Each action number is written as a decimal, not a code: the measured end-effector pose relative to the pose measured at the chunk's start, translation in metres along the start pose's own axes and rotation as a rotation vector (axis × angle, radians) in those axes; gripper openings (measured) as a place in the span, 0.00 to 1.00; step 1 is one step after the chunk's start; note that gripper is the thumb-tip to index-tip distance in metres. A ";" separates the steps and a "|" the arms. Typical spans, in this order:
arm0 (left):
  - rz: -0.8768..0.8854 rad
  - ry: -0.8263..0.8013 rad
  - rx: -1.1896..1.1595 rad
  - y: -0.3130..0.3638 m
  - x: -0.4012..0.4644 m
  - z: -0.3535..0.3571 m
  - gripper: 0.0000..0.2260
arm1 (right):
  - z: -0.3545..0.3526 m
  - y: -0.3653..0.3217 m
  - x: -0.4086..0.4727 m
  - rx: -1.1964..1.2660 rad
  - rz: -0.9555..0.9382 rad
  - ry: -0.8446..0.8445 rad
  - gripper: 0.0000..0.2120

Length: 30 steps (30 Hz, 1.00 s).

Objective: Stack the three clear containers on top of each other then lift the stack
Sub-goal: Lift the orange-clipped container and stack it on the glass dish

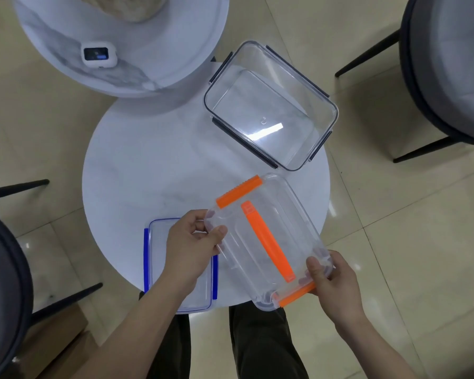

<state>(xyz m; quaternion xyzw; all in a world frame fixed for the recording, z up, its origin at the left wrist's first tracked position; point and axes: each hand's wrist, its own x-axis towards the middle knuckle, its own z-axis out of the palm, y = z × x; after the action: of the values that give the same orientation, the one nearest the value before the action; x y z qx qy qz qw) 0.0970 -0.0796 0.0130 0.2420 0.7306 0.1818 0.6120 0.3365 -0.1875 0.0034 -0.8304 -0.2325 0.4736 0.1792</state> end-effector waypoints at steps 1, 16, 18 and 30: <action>0.007 0.006 -0.021 0.004 -0.004 -0.002 0.14 | -0.002 -0.005 -0.003 -0.004 -0.015 0.007 0.14; 0.106 -0.074 -0.270 0.083 -0.050 -0.028 0.14 | -0.030 -0.111 -0.041 0.325 -0.172 0.101 0.16; 0.091 -0.087 -0.321 0.090 -0.050 -0.031 0.13 | -0.032 -0.120 -0.040 0.388 -0.180 0.116 0.15; 0.060 -0.087 -0.395 0.107 -0.053 -0.032 0.15 | -0.022 -0.126 -0.039 0.628 0.031 -0.172 0.43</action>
<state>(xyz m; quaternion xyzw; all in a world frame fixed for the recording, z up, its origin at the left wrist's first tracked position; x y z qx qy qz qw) 0.0871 -0.0216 0.1213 0.1466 0.6463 0.3291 0.6727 0.3110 -0.1069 0.1072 -0.6949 -0.0766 0.5933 0.3990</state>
